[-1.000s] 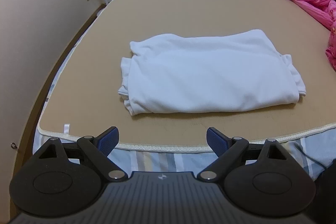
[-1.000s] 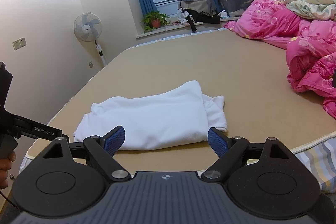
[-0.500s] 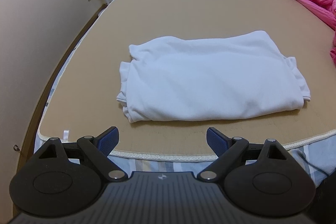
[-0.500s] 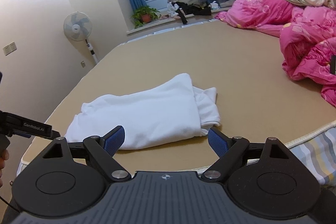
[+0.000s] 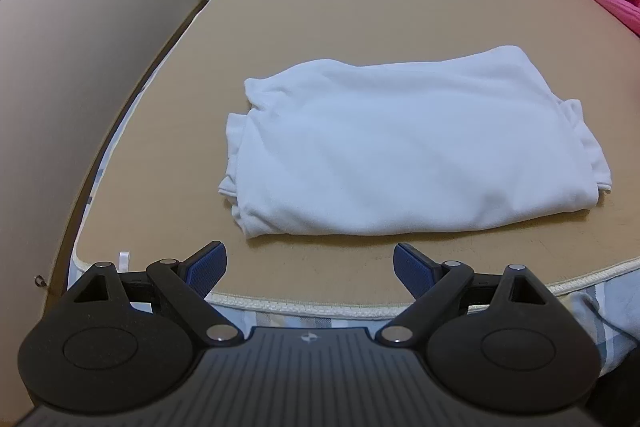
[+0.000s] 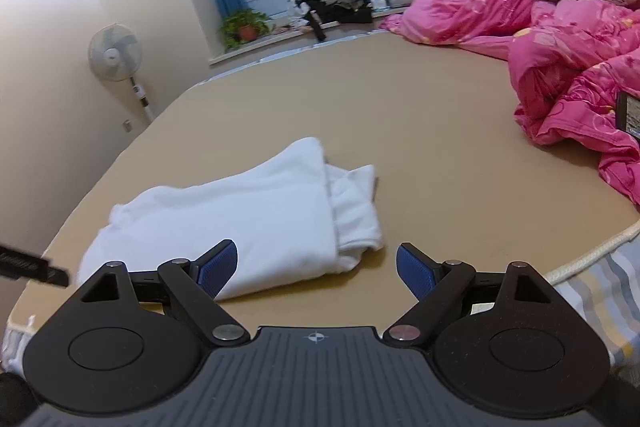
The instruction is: Fold small clothes
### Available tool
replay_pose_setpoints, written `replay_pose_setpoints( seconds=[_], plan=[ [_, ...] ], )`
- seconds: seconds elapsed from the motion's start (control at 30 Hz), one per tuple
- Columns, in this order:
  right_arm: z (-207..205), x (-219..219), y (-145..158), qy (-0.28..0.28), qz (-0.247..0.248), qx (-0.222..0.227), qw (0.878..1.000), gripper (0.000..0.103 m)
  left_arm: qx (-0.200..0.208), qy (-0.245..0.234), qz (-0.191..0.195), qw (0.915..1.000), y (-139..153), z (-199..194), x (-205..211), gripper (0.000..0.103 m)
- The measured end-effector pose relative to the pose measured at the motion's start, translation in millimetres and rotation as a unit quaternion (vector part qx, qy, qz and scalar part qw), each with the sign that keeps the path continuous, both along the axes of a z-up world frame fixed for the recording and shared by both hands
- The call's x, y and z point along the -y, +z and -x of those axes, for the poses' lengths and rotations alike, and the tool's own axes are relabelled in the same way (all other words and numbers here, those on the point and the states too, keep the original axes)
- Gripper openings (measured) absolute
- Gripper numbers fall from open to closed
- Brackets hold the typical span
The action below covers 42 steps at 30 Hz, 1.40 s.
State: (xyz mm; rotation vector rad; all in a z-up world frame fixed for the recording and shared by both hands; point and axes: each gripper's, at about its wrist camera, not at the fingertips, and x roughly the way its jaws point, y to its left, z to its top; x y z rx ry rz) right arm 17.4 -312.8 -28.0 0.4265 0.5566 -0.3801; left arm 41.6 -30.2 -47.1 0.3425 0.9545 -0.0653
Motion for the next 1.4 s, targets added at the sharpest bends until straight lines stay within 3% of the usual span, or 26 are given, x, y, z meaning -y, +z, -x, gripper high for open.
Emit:
replay_pose_setpoints(
  seconds=[0.3, 0.53, 1.03, 1.23, 1.4],
  plan=[
    [-41, 41, -44, -0.027, -0.044, -0.033, 0.998, 0.088, -0.013, 0.028, -0.004, 0.9995, -17, -26, 1, 0.093],
    [-54, 59, -73, -0.041, -0.115, -0.018, 0.992, 0.088, -0.031, 0.056, -0.003, 0.998, -28, -50, -6, 0.093],
    [-71, 115, -121, -0.132, -0.189, -0.024, 0.973, 0.088, -0.039, 0.066, -0.032, 0.9966, -40, -66, -7, 0.093],
    [-74, 106, -129, -0.106, -0.205, -0.011, 0.973, 0.093, -0.041, 0.068, -0.027, 0.9965, -39, -69, -7, 0.093],
    [-85, 94, -131, -0.055, -0.255, 0.003, 0.965, 0.093, -0.038, 0.066, -0.032, 0.9966, -38, -69, -7, 0.093]
  ],
)
